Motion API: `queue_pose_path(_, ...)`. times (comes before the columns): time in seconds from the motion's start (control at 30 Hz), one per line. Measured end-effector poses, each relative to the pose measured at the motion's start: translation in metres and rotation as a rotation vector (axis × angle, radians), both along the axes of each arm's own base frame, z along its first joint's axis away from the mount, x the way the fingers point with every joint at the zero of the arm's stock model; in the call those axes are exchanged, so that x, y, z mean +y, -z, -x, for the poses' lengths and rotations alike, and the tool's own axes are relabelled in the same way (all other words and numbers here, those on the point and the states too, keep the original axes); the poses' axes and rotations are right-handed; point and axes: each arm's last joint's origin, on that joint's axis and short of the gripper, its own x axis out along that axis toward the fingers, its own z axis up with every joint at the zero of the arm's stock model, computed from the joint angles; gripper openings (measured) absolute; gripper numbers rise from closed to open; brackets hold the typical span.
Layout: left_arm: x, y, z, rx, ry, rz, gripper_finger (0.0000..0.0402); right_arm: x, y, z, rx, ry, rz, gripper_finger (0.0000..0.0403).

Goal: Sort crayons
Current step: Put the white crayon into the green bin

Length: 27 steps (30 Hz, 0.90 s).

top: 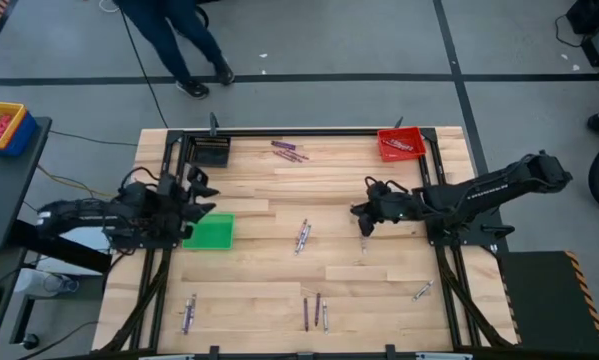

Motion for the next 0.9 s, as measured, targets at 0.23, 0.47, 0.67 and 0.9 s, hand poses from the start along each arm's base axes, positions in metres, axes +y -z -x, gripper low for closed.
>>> queue_pose_path(0.23, -0.004, -0.005, -0.03, 0.042, 0.03, -0.027, 0.0183, 0.004, -0.015, -0.008, -0.156, -0.015, 0.105, 0.0036)
queue_pose_path(0.47, -0.004, -0.023, -0.085, 0.185, 0.034, -0.031, 0.0183, 0.014, -0.025, -0.012, -0.246, -0.072, 0.18, 0.0036)
queue_pose_path(0.67, -0.007, -0.028, -0.13, 0.262, 0.037, -0.027, 0.0183, 0.03, -0.023, -0.016, -0.259, -0.124, 0.253, 0.0036)
queue_pose_path(0.9, -0.018, -0.016, -0.185, 0.36, 0.08, -0.029, 0.0183, 0.049, -0.024, -0.021, -0.323, -0.224, 0.329, 0.0036)
